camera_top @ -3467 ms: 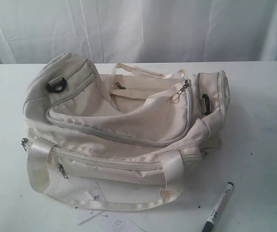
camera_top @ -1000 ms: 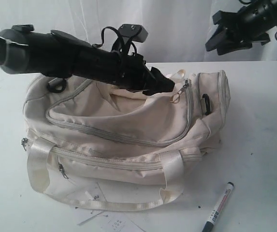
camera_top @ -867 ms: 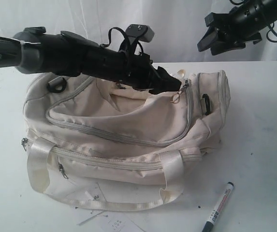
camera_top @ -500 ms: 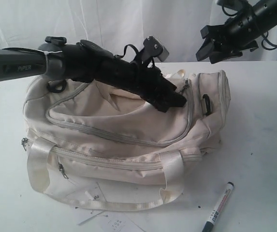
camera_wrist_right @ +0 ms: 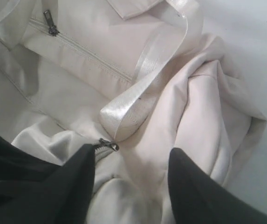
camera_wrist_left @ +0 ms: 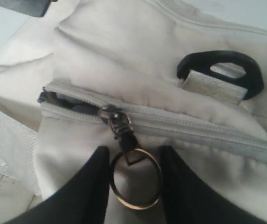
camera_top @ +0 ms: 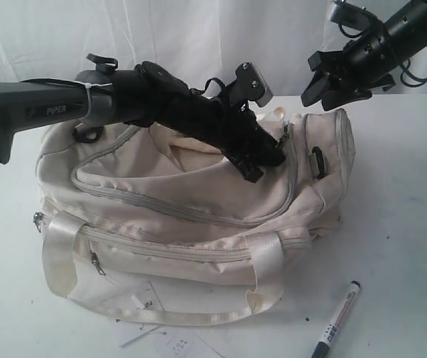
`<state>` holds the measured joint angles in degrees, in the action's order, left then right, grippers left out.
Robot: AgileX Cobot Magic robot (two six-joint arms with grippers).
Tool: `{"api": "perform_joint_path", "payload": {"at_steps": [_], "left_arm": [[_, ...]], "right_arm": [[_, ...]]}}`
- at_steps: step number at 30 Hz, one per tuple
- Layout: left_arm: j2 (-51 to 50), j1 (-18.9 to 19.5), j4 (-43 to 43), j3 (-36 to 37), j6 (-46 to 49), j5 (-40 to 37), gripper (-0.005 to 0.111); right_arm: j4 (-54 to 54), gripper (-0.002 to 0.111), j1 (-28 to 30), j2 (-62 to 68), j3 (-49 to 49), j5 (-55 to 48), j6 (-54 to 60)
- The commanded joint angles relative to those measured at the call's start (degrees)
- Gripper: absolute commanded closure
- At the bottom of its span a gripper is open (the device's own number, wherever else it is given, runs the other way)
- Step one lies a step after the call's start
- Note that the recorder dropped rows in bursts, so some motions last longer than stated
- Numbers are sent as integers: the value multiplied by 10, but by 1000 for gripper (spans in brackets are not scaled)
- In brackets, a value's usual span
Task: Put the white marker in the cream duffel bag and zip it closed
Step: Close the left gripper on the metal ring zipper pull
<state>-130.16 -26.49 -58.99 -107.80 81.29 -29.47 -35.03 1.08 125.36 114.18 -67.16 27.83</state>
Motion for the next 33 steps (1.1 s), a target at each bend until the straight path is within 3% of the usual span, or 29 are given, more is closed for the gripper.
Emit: {"api": "perform_joint_path", "payload": {"at_steps": [1, 2, 14, 21, 28, 33], "left_arm": [[2, -2, 3, -3, -5, -37, 102], [2, -2, 9, -3, -5, -50, 107], [35, -2, 165, -3, -94, -62, 107], [49, -2, 166, -3, -96, -62, 107], [56, -2, 174, -3, -96, -103, 107], [66, -2, 182, -3, -95, -112, 107]], "right_arm": [[0, 62, 1, -2, 5, 4, 6], [-2, 62, 1, -2, 5, 7, 6], [-19, 62, 1, -2, 5, 46, 5], [-117, 62, 0, 0, 5, 29, 12], [-116, 62, -4, 11, 5, 25, 23], [-83, 53, -20, 45, 5, -14, 24]]}}
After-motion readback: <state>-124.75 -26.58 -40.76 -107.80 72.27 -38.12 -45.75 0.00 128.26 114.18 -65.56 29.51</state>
